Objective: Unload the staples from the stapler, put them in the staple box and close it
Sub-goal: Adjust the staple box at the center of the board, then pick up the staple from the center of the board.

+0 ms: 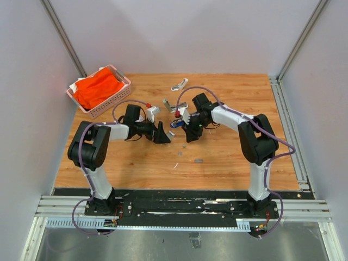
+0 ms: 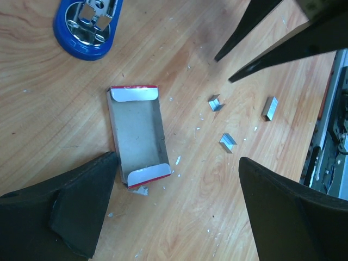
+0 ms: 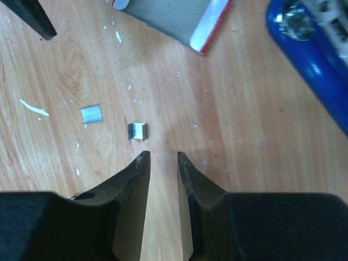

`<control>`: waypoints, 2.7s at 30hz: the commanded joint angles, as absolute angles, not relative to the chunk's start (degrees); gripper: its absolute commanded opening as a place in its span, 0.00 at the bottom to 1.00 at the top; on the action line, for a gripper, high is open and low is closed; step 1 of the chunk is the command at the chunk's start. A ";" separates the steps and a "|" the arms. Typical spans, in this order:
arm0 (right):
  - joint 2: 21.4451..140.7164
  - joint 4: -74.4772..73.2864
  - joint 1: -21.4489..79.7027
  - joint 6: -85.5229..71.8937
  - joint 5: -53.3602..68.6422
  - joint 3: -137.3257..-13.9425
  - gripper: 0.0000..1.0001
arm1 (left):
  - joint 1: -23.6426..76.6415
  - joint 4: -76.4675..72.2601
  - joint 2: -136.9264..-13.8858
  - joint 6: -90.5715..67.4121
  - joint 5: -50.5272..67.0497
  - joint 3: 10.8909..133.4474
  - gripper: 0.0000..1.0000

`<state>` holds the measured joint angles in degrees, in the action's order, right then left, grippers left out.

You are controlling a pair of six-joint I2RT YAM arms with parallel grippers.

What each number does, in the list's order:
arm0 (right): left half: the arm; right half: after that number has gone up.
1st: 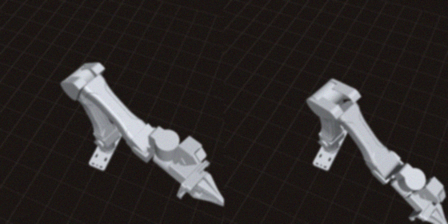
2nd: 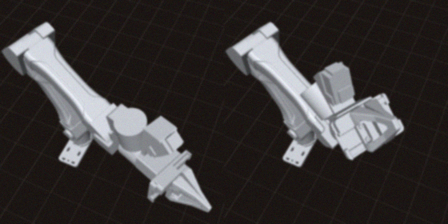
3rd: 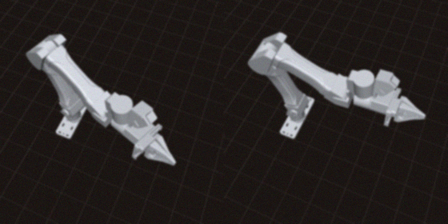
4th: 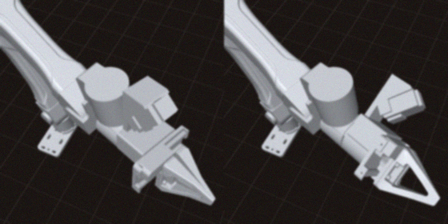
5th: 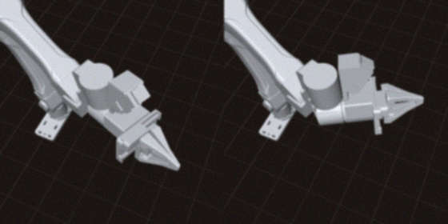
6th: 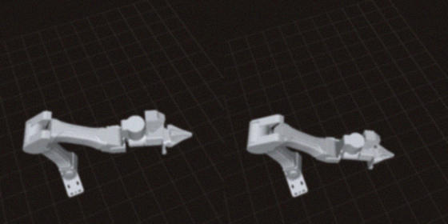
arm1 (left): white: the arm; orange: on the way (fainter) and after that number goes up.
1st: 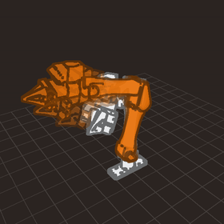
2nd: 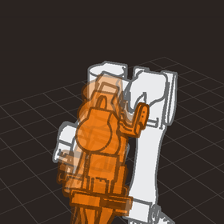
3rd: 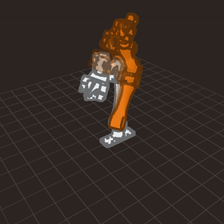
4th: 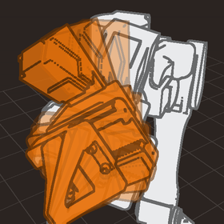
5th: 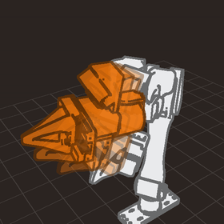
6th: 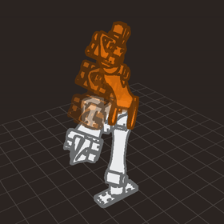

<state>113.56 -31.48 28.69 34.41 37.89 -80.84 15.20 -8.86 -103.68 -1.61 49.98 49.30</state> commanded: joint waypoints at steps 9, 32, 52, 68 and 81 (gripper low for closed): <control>117.44 -33.65 31.60 31.55 39.73 -82.89 0.28 | 12.45 -4.06 -94.04 2.78 51.59 49.19 0.98; 118.69 -30.14 34.76 30.15 33.76 -82.18 0.19 | 4.25 13.00 -77.22 18.63 51.38 44.95 0.98; 116.00 -30.27 35.16 32.99 29.20 -80.07 0.11 | 3.63 8.49 -76.46 16.91 50.72 41.89 0.98; 113.82 -30.70 36.38 25.87 24.44 -86.29 0.00 | 3.12 7.55 -76.38 17.11 49.95 41.49 0.98; 118.13 -27.72 41.21 17.77 20.17 -96.42 0.01 | 3.03 8.74 -74.88 20.07 51.28 40.92 0.98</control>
<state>116.07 -28.42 38.54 21.41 21.96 -93.60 3.55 8.80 -77.25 17.76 49.78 41.34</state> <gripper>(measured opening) 0.007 0.982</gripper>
